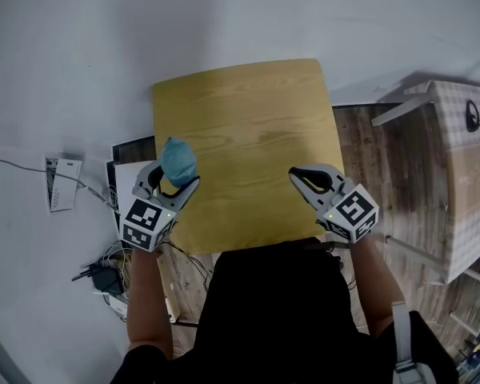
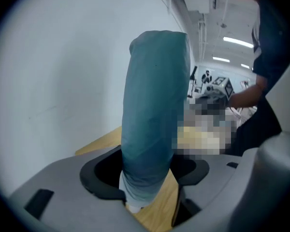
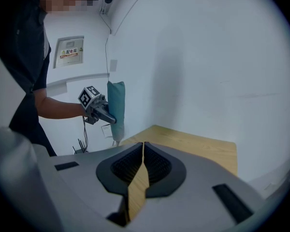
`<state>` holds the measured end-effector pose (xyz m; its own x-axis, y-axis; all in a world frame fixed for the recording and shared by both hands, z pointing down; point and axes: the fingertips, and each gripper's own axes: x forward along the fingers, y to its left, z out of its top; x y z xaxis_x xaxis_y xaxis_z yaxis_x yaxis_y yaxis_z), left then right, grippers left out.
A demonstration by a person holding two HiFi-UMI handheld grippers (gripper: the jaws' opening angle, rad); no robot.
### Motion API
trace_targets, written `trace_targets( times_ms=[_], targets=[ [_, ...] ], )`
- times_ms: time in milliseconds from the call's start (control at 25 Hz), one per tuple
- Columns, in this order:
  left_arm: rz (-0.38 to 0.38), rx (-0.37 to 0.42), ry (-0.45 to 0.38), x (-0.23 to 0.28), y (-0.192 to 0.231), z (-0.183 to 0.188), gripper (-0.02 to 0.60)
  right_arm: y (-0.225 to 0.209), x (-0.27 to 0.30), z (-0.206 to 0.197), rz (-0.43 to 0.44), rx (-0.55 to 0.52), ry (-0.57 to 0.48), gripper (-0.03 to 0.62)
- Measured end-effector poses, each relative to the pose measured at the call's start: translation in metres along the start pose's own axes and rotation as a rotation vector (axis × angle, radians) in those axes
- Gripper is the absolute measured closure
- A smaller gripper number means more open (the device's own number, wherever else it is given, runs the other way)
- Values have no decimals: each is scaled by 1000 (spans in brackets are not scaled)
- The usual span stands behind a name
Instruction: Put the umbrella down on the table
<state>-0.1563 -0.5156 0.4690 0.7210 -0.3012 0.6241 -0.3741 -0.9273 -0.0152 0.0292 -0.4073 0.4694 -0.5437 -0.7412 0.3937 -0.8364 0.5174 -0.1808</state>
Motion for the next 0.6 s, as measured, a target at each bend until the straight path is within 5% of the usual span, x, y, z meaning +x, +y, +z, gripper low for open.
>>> trace_targets(
  times_ms=[200, 400, 600],
  targets=[
    [-4, 202, 162, 47, -12, 2, 285, -22, -5, -13, -11, 31, 12, 572],
    [-78, 248, 289, 89, -26, -3, 285, -38, -3, -25, -25, 51, 25, 572],
    [-145, 272, 317, 118, -39, -6, 285, -44, -3, -27, -28, 59, 29, 572]
  ],
)
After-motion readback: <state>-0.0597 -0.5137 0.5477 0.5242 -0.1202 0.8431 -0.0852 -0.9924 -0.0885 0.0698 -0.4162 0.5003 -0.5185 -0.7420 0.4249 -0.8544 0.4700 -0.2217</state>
